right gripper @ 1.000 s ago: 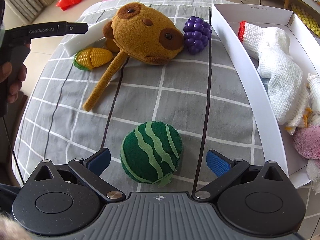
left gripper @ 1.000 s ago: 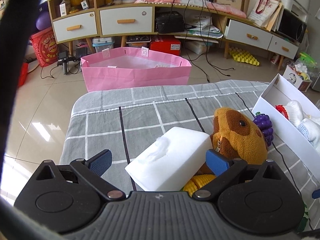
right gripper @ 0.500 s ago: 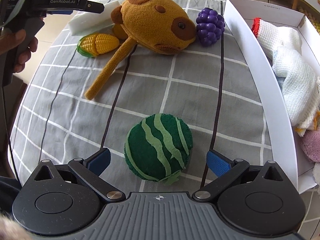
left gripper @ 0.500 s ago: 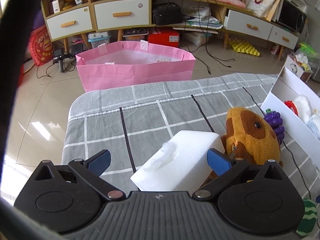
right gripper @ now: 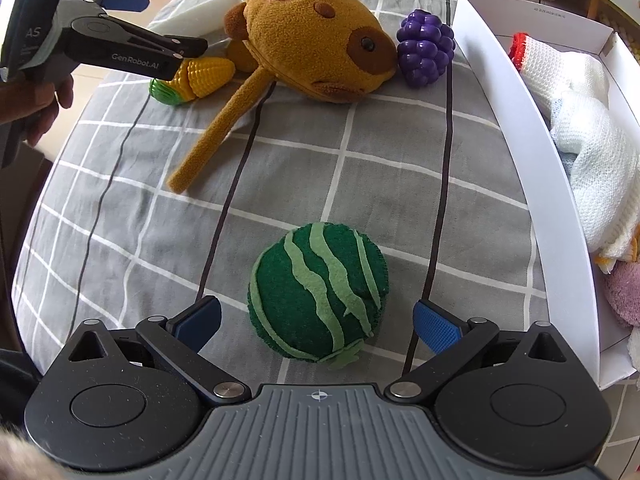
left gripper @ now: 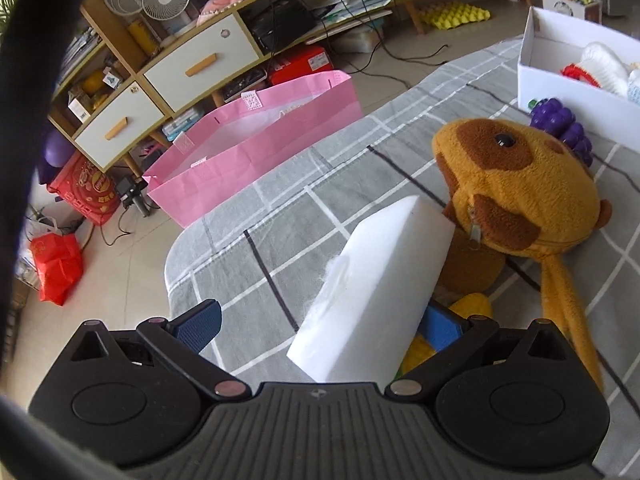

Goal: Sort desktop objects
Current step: 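Close left tool on the white foam block while right tool grasps the green striped ball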

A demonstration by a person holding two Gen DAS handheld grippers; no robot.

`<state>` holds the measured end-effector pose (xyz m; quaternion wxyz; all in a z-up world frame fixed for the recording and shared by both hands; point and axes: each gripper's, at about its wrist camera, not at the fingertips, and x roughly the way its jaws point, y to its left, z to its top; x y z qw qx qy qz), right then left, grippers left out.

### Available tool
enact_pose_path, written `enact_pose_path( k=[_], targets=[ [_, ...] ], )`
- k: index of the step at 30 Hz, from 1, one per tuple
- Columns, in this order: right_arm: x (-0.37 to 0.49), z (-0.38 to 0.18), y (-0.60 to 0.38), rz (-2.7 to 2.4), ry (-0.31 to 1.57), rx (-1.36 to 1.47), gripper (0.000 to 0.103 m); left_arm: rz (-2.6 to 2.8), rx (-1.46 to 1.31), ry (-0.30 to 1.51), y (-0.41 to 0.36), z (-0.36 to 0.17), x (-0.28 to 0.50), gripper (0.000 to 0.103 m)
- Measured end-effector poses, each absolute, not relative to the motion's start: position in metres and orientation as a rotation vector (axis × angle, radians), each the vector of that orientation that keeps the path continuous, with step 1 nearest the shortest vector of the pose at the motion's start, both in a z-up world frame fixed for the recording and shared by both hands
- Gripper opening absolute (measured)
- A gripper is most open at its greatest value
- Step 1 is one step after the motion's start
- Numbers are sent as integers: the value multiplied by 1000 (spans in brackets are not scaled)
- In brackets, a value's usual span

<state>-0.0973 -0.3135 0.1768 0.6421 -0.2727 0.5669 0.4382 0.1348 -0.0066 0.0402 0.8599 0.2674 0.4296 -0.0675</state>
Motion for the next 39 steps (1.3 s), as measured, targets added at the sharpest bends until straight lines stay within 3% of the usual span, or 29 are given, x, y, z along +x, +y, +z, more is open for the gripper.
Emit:
enact_pose_path(
  k=[7, 9, 11, 21, 26, 28, 32, 39],
  targets=[
    [-97, 178, -310, 1003, 1287, -620, 102, -106, 559, 931, -3, 32, 142, 101],
    [-97, 177, -310, 1003, 1292, -622, 100, -99, 523, 944, 0, 34, 145, 89],
    [-98, 175, -308, 996, 1297, -628, 100, -83, 489, 964, 3, 33, 148, 84],
    [-97, 174, -307, 986, 1290, -636, 98, -52, 367, 1001, 18, 29, 159, 84],
    [-94, 173, -307, 983, 1296, -636, 79, -56, 358, 1006, 18, 28, 162, 75],
    [-95, 172, -307, 990, 1300, -637, 77, -56, 354, 1006, 19, 29, 163, 75],
    [-97, 170, -306, 994, 1297, -657, 81, -59, 340, 971, 22, 39, 158, 95],
    [-98, 169, -305, 1000, 1296, -668, 82, -77, 309, 971, 28, 43, 166, 98]
  ],
)
